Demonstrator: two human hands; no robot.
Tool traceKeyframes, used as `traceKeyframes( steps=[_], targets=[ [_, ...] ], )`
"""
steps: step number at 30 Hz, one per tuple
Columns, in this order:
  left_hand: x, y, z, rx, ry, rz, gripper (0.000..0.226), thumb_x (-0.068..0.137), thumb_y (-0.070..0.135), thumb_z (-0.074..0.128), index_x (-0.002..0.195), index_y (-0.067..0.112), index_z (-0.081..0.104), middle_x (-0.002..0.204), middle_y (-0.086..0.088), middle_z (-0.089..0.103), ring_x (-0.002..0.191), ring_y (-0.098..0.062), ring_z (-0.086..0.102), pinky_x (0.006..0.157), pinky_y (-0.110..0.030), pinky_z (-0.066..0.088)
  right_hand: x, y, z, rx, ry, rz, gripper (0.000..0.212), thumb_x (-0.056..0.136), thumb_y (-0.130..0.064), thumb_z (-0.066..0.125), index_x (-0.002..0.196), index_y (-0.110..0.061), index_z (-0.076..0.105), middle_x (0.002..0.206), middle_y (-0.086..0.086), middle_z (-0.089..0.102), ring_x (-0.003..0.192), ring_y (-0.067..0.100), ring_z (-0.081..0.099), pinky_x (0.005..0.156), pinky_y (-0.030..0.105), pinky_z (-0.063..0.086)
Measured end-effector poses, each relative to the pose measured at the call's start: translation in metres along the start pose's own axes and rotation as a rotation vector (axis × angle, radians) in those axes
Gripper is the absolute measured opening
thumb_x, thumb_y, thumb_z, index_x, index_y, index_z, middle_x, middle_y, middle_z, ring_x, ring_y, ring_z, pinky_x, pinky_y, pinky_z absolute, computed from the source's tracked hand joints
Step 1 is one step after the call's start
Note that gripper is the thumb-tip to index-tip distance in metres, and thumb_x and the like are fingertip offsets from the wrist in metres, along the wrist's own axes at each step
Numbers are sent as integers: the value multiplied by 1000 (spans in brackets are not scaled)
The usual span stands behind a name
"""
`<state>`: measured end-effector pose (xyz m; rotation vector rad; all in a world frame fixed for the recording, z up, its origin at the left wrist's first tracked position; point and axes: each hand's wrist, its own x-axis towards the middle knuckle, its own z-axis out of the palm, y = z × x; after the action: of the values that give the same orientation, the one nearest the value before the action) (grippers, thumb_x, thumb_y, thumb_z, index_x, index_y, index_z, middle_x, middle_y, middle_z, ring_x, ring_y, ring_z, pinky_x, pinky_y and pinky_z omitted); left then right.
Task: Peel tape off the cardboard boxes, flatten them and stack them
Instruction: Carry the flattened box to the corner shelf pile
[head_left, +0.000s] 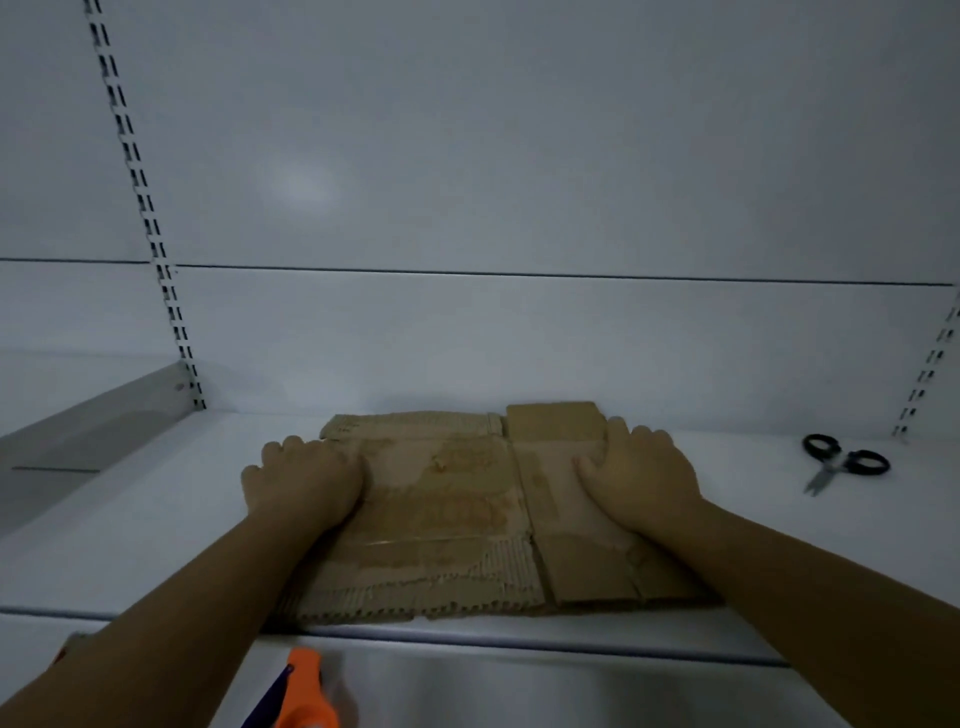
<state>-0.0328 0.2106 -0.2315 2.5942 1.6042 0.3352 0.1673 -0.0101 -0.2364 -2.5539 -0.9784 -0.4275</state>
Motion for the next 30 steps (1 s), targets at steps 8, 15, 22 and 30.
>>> traceKeyframes(
  steps=[8, 15, 22, 30],
  targets=[
    [5, -12, -4, -323, -3, 21, 45, 95, 37, 42, 78, 2, 64, 78, -12, 64, 72, -25, 60, 68, -31, 45, -4, 9, -48, 982, -346, 448, 31, 88, -25, 63, 112, -5, 57, 91, 3, 64, 81, 18, 63, 65, 26, 54],
    [-37, 20, -65, -772, -273, 32, 31, 92, 29, 57, 93, -1, 64, 87, -18, 66, 78, -33, 64, 64, -36, 49, -41, 39, -97, 1151, -396, 379, 41, 94, -11, 54, 132, -20, 43, 104, -1, 60, 93, 18, 61, 71, 27, 54],
    [-138, 135, -102, -952, -362, 210, 18, 89, 19, 60, 90, 1, 63, 81, -16, 64, 74, -31, 61, 56, -32, 45, -95, 150, -205, 1086, -211, 431, 44, 91, -12, 56, 133, -18, 47, 119, 8, 62, 101, 26, 62, 84, 36, 55],
    [-251, 320, -124, -1064, -493, 475, 22, 89, 20, 62, 102, 2, 63, 87, -16, 66, 76, -32, 63, 59, -32, 47, -201, 309, -340, 958, 79, 643, 34, 92, -14, 56, 125, -18, 55, 110, 9, 66, 95, 28, 65, 86, 42, 54]
  ],
)
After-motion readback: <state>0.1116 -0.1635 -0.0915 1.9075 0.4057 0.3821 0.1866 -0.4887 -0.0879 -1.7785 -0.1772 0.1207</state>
